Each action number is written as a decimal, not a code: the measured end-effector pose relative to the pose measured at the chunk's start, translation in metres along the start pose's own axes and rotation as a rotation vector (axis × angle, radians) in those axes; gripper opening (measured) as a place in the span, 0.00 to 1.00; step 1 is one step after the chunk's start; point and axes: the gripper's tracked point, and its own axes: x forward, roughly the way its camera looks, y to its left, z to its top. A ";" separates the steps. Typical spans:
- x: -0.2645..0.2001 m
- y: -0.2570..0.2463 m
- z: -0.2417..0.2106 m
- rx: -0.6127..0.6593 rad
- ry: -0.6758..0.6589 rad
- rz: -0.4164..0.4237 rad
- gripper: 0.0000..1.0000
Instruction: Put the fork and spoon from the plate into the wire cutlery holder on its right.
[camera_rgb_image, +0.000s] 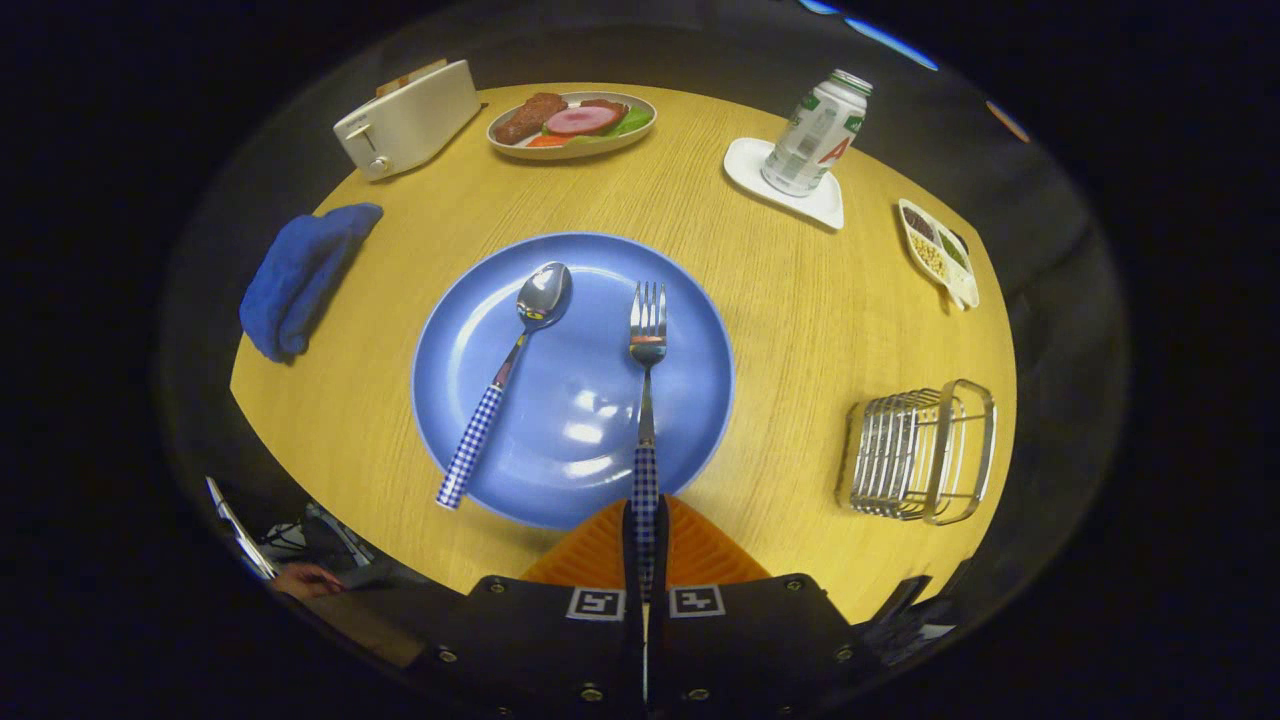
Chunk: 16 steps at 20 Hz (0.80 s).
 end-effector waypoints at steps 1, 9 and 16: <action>-0.003 -0.006 -0.003 -0.015 0.005 0.002 0.02; -0.080 -0.087 -0.032 -0.309 0.080 -0.114 0.02; -0.119 -0.176 -0.057 -0.389 0.216 -0.223 0.02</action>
